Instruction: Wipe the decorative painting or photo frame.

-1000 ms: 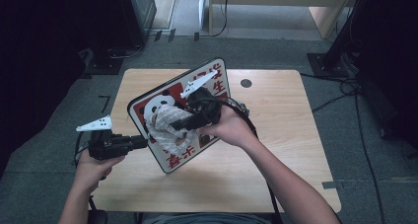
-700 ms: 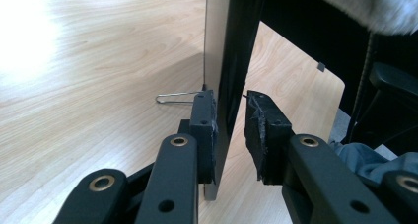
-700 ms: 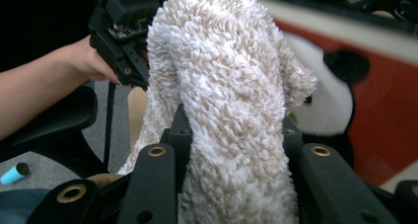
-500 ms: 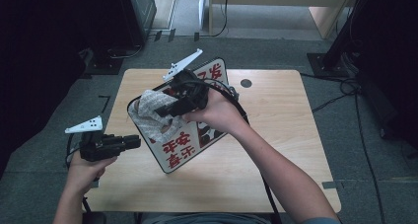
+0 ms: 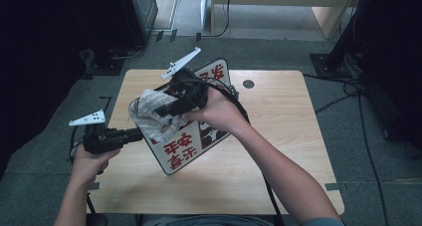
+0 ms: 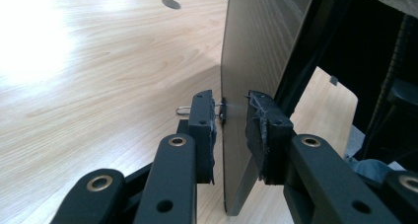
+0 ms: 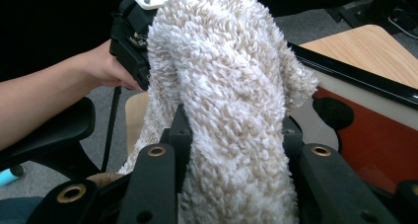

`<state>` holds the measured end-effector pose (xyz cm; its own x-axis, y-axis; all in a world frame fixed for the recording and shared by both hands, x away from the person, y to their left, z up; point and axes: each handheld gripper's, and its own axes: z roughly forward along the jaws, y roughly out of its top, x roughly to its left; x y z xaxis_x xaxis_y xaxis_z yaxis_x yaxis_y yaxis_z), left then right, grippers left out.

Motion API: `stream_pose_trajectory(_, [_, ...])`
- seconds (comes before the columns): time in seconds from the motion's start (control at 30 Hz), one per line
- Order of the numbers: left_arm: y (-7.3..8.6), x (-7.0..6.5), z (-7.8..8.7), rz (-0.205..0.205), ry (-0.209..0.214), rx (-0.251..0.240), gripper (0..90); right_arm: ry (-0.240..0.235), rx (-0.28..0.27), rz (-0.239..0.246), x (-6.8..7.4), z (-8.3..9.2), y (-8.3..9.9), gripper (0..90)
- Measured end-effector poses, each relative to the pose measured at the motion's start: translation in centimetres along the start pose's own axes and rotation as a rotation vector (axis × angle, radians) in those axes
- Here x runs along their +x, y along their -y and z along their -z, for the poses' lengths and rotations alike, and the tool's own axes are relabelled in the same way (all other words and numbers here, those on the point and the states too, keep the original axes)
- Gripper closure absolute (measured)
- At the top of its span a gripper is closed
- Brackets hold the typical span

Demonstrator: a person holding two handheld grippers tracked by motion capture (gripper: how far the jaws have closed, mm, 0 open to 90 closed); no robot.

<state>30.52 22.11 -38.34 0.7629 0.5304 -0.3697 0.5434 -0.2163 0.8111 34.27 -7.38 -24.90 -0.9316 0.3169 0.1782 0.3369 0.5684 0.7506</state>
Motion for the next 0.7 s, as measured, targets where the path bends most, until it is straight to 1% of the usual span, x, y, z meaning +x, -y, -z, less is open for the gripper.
stream_pose_trajectory(0.1, [-0.14, -0.03, -0.19, -0.007, 0.004, -0.004, 73.0, 0.0, 0.002, 0.001, 0.04, -0.04, 0.02, 64.8])
stream_pose_trajectory(0.43, [-0.44, 0.0, -0.38, -0.014, 0.012, -0.012, 72.4, 0.002, 0.011, 0.001, 0.2, -0.38, 0.1, 64.7])
stream_pose_trajectory(0.7, [-0.62, 0.07, -0.43, -0.018, 0.014, -0.015, 71.6, -0.003, 0.013, 0.003, 0.21, -0.85, 0.56, 64.7])
